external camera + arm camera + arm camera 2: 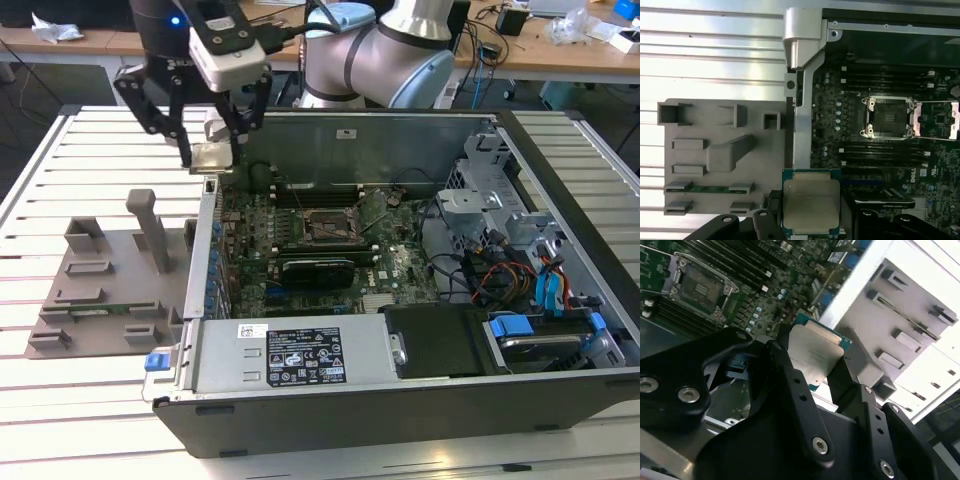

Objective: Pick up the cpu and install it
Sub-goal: 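Pick up the cpu and move it towards the insertion slot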

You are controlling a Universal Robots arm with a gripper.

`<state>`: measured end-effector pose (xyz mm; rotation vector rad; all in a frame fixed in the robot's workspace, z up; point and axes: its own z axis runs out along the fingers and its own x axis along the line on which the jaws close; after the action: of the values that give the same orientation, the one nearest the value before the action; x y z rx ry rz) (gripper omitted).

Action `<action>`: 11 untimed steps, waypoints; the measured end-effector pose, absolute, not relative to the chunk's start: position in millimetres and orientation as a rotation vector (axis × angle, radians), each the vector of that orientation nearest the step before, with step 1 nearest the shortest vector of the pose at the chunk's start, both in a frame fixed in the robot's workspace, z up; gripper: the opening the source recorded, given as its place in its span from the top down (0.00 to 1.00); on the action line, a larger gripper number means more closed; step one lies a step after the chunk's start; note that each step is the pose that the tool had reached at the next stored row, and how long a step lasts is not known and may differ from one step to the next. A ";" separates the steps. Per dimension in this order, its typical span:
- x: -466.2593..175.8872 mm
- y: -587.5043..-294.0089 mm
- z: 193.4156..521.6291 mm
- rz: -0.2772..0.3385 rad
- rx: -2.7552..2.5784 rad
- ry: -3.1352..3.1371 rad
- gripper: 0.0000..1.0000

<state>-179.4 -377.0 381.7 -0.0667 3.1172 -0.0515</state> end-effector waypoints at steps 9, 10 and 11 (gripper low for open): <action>-139.6 -365.5 369.4 -0.051 -0.067 3.119 0.45; -135.3 -364.1 367.5 -0.052 -0.067 3.119 0.45; -129.7 -362.6 365.7 -0.051 -0.067 3.119 0.45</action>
<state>-129.7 -362.6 365.7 -0.0671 3.1186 -0.0513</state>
